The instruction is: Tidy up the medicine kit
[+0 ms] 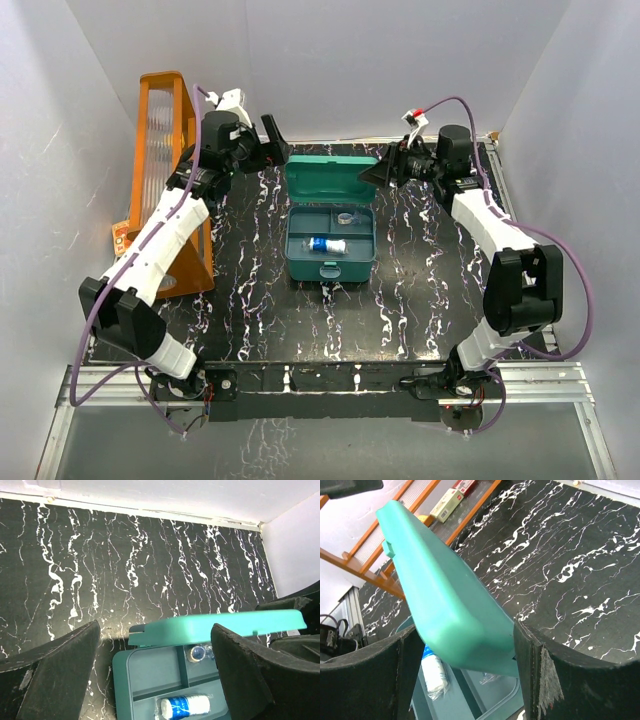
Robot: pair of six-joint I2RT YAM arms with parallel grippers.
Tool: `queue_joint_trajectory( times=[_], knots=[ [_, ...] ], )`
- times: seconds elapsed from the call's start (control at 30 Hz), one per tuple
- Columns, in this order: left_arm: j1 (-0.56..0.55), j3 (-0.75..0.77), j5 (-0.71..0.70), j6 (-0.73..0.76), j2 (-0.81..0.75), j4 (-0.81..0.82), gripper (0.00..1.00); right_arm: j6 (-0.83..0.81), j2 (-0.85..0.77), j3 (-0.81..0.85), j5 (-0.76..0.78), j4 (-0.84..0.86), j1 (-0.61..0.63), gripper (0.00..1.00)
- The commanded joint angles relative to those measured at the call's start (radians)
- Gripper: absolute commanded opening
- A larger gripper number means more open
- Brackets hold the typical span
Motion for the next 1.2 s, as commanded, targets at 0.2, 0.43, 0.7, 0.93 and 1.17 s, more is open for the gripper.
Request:
queue_joint_trajectory(
  times=[0.2,0.43,0.7,0.93,1.17],
  knots=[
    [0.005,0.068,0.050,0.012,0.040,-0.088,0.91,-0.158,-0.139,-0.067,-0.065,-0.076,0.038,0.72],
    [0.006,0.104,0.080,0.042,0.082,-0.135,0.91,-0.248,-0.226,-0.109,0.009,-0.216,0.063,0.75],
    [0.005,0.060,0.107,0.048,0.070,-0.161,0.91,-0.304,-0.333,-0.159,0.004,-0.334,0.121,0.77],
    [0.006,-0.022,0.119,0.053,0.025,-0.164,0.91,-0.267,-0.398,-0.171,0.016,-0.400,0.147,0.77],
    [0.006,-0.135,0.263,0.071,-0.020,-0.180,0.92,-0.023,-0.502,-0.248,0.301,-0.378,0.147,0.76]
  ],
)
